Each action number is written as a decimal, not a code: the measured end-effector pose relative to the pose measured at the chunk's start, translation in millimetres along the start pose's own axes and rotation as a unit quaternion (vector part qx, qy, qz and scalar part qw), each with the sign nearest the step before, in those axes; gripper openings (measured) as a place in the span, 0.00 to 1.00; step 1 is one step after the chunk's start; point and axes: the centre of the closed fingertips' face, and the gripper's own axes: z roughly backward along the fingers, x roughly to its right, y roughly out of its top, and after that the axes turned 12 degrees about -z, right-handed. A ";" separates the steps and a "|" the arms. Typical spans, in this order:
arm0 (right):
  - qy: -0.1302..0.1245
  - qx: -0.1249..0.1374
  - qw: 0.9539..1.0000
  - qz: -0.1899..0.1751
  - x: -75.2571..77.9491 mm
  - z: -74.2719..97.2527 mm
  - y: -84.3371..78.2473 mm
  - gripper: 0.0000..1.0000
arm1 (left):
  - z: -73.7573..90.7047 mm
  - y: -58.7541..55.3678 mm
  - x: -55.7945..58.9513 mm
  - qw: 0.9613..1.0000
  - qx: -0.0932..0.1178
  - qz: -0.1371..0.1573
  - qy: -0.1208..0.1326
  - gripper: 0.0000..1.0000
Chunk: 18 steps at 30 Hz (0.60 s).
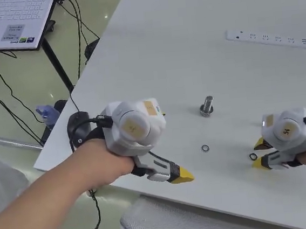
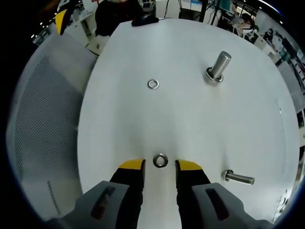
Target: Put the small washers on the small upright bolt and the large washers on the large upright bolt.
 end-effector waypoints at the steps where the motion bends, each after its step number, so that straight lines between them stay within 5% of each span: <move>1: -0.001 -0.001 1.000 -0.002 0.1 0.0 0.1 0.27 | -0.4 0.1 0.5 1.000 0.000 0.000 0.000 0.91; 11: -0.009 0.007 1.000 -0.014 -1.7 0.2 -0.7 0.17 | -0.6 -1.7 3.6 1.000 0.002 0.004 -0.004 0.89; 18: -0.018 -0.011 1.000 -0.014 2.2 -2.7 0.6 0.13 | -1.7 -0.8 4.6 1.000 0.004 0.006 -0.005 0.88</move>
